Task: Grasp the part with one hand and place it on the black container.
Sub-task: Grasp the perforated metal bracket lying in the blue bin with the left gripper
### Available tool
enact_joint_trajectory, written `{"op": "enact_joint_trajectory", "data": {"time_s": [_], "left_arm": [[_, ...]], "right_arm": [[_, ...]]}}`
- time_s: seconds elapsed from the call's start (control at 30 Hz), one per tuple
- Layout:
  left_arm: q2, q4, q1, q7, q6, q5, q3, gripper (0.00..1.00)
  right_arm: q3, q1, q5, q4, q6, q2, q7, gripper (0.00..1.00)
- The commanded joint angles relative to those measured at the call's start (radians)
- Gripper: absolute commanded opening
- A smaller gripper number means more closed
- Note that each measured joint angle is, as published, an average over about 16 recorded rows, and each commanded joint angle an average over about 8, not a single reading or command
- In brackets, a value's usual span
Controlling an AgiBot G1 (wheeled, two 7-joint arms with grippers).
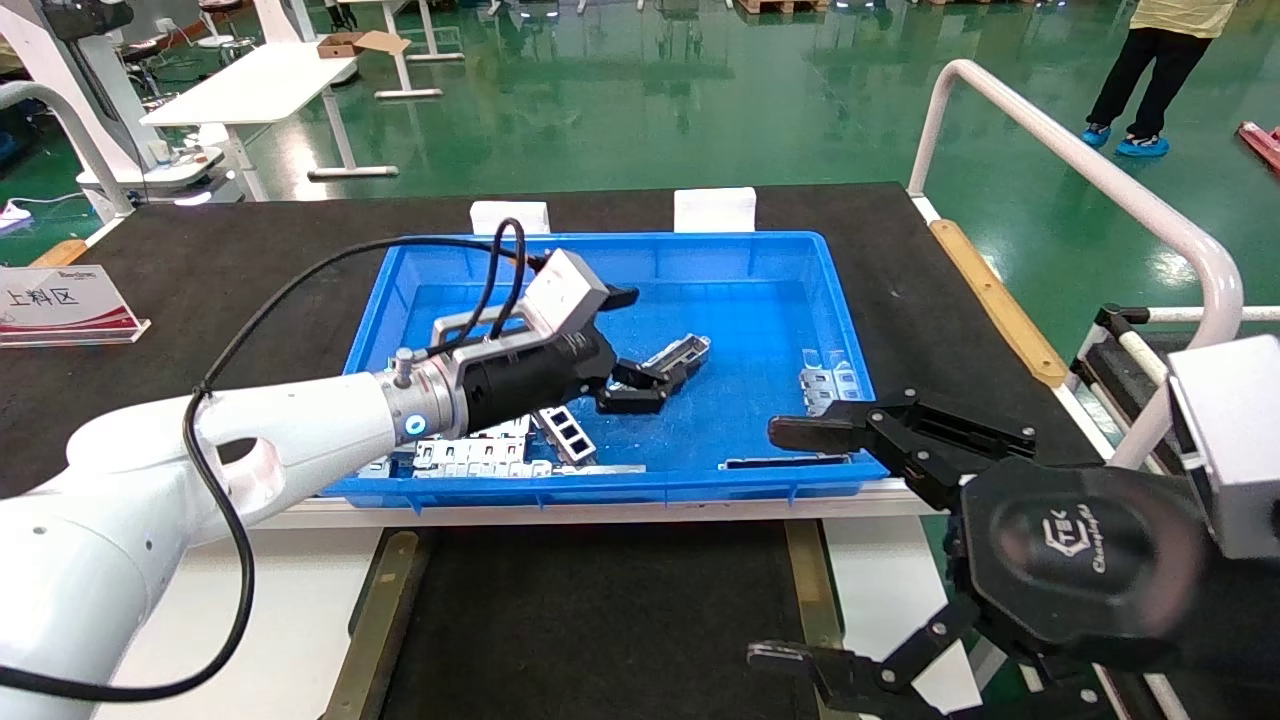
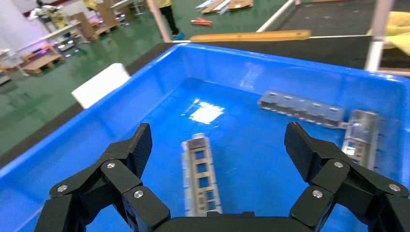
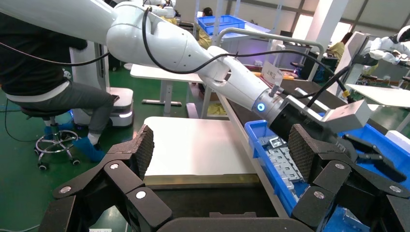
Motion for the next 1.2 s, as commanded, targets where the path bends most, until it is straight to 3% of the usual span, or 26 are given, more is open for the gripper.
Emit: {"op": "enact_joint_trajectory", "data": {"time_s": [0.03, 1.2], "left_arm": [[0.001, -0.012, 0.01, -0.008, 0.009, 0.001, 0.006, 1.0], [-0.008, 0.001, 0.076, -0.039, -0.104, -0.051, 0.033, 1.0]], "right_arm": [[0.0, 0.0, 0.0, 0.0, 0.0, 0.0, 0.0, 1.0], [-0.001, 0.0, 0.001, 0.0, 0.0, 0.0, 0.0, 1.0]]}}
